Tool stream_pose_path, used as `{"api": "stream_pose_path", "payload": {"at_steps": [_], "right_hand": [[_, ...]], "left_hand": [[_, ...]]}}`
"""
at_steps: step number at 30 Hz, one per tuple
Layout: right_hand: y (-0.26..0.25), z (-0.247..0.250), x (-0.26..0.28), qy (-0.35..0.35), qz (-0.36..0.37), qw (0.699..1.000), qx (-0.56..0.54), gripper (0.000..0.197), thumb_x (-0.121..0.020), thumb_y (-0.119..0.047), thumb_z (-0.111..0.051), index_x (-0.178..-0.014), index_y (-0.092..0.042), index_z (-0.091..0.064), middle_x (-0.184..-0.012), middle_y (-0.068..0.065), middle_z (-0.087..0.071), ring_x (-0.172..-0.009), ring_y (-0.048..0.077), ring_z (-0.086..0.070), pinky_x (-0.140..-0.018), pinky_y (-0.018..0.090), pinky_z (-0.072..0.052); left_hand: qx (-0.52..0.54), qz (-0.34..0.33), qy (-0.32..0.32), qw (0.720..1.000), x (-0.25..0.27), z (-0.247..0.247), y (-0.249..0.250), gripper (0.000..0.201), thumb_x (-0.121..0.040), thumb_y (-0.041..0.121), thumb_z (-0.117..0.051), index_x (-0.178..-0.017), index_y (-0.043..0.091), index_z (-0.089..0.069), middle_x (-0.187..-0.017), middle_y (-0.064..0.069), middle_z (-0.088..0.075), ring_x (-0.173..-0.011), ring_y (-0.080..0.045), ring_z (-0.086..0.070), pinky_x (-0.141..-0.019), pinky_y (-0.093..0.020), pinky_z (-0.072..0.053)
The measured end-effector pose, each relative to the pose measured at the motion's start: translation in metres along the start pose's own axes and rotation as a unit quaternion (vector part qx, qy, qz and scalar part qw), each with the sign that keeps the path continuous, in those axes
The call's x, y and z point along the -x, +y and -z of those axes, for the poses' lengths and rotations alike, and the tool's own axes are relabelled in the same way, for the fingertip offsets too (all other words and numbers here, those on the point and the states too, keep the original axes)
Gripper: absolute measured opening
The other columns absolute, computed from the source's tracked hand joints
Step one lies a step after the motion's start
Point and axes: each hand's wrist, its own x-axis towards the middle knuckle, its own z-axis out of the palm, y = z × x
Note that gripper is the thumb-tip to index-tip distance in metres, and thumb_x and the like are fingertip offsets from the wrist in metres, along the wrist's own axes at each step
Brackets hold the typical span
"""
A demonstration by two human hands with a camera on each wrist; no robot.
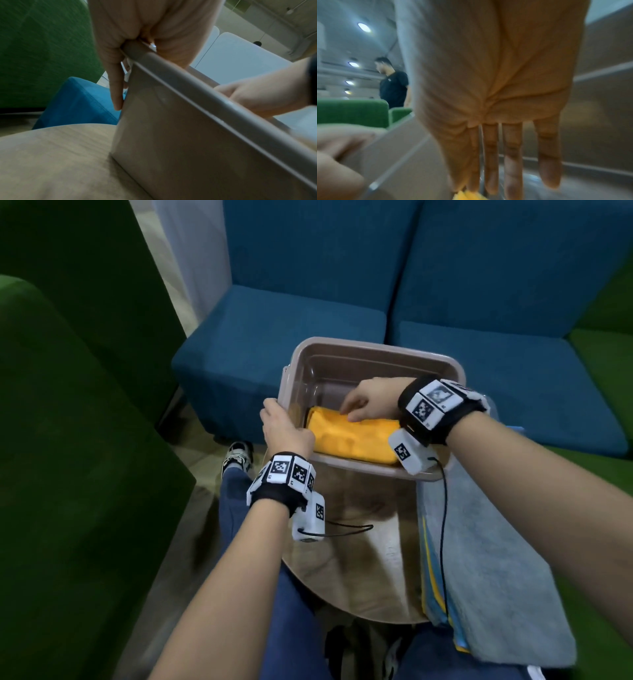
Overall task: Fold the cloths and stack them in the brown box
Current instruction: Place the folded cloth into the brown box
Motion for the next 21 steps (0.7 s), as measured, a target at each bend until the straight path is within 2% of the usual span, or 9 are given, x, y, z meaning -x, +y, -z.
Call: {"api": "stream_pose_path", "payload": {"at_steps": [3, 6, 8, 9, 11, 13, 16, 19, 21], "right_hand": [[0.003, 0.002, 0.04, -0.02, 0.002, 0.999, -0.036, 0.047, -0.091, -0.049, -0.06, -0.129, -0.023, -0.061, -0.119, -0.007, -0.062, -0.112, 0.012, -0.057, -0.095, 0.025, -0.04], [0.012, -0.018, 0.065, -0.067, -0.016, 0.997, -0.017, 0.048, -0.084, -0.053, -0.068, -0.124, -0.027, -0.063, -0.105, -0.01, -0.063, -0.095, 0.007, -0.057, -0.087, 0.023, -0.043], [0.019, -0.034, 0.065, -0.05, -0.021, 0.998, -0.01, 0.034, -0.088, -0.047, -0.065, -0.114, -0.024, -0.066, -0.098, -0.009, -0.065, -0.09, 0.01, -0.057, -0.083, 0.026, -0.045], [0.021, -0.041, 0.063, -0.026, -0.023, 0.999, -0.008, 0.02, -0.093, -0.041, -0.061, -0.102, -0.023, -0.065, -0.088, -0.009, -0.062, -0.087, 0.014, -0.056, -0.078, 0.028, -0.043], [0.029, -0.05, 0.058, 0.037, -0.037, 0.999, 0.0, 0.018, -0.098, -0.029, -0.051, -0.084, -0.019, -0.053, -0.075, -0.003, -0.054, -0.083, 0.027, -0.055, -0.072, 0.034, -0.042], [0.033, -0.055, 0.055, 0.097, -0.068, 0.993, 0.0, 0.014, -0.099, -0.026, -0.046, -0.09, -0.016, -0.05, -0.086, 0.007, -0.058, -0.09, 0.033, -0.057, -0.077, 0.039, -0.043], [0.034, -0.06, 0.05, 0.159, -0.09, 0.983, -0.001, 0.01, -0.102, -0.022, -0.042, -0.104, -0.015, -0.05, -0.109, 0.01, -0.062, -0.106, 0.032, -0.056, -0.086, 0.04, -0.033], [0.034, -0.065, 0.042, 0.225, -0.107, 0.968, 0.011, 0.014, -0.101, -0.021, -0.039, -0.111, -0.016, -0.048, -0.117, 0.006, -0.059, -0.113, 0.029, -0.05, -0.097, 0.042, -0.028], [0.034, -0.068, 0.037, 0.261, -0.141, 0.955, 0.011, 0.023, -0.101, -0.025, -0.039, -0.12, -0.018, -0.048, -0.124, 0.004, -0.055, -0.12, 0.028, -0.045, -0.109, 0.046, -0.02]], "left_hand": [[0.02, -0.016, 0.013, 1.0, -0.007, 0.001, 0.002, 0.035, -0.084, -0.009, -0.047, -0.117, -0.001, -0.04, -0.127, -0.017, -0.043, -0.115, -0.031, -0.045, -0.085, -0.025, -0.033], [0.039, -0.006, 0.038, 0.998, -0.018, 0.0, 0.005, 0.035, -0.086, -0.009, -0.045, -0.12, 0.0, -0.04, -0.129, -0.017, -0.045, -0.117, -0.03, -0.046, -0.087, -0.026, -0.035], [0.045, -0.009, 0.051, 0.998, -0.026, -0.004, 0.007, 0.036, -0.086, -0.009, -0.045, -0.121, -0.001, -0.041, -0.13, -0.018, -0.043, -0.115, -0.031, -0.048, -0.082, -0.021, -0.033], [0.048, -0.014, 0.056, 0.997, -0.03, -0.007, 0.008, 0.036, -0.087, -0.008, -0.045, -0.122, -0.002, -0.041, -0.131, -0.019, -0.042, -0.113, -0.032, -0.049, -0.078, -0.019, -0.031], [0.057, -0.028, 0.056, 0.996, -0.037, -0.012, 0.012, 0.033, -0.09, -0.003, -0.045, -0.123, -0.004, -0.041, -0.13, -0.021, -0.042, -0.111, -0.035, -0.05, -0.075, -0.018, -0.027], [0.059, -0.045, 0.049, 0.996, -0.045, -0.017, 0.015, 0.035, -0.093, 0.005, -0.046, -0.126, -0.005, -0.041, -0.13, -0.022, -0.044, -0.112, -0.035, -0.049, -0.077, -0.021, -0.029], [0.045, -0.045, 0.028, 0.998, -0.056, -0.02, 0.022, 0.049, -0.098, 0.019, -0.047, -0.14, -0.004, -0.035, -0.138, -0.022, -0.042, -0.125, -0.034, -0.044, -0.094, -0.029, -0.03], [0.028, -0.049, -0.012, 0.998, -0.062, -0.021, 0.023, 0.061, -0.101, 0.032, -0.043, -0.153, 0.013, -0.019, -0.151, -0.021, -0.027, -0.136, -0.033, -0.034, -0.105, -0.033, -0.028], [-0.015, -0.103, -0.037, 0.994, -0.061, -0.022, 0.02, 0.057, -0.1, 0.037, -0.041, -0.152, 0.026, -0.022, -0.156, -0.019, -0.015, -0.139, -0.037, -0.026, -0.11, -0.041, -0.028]]}}
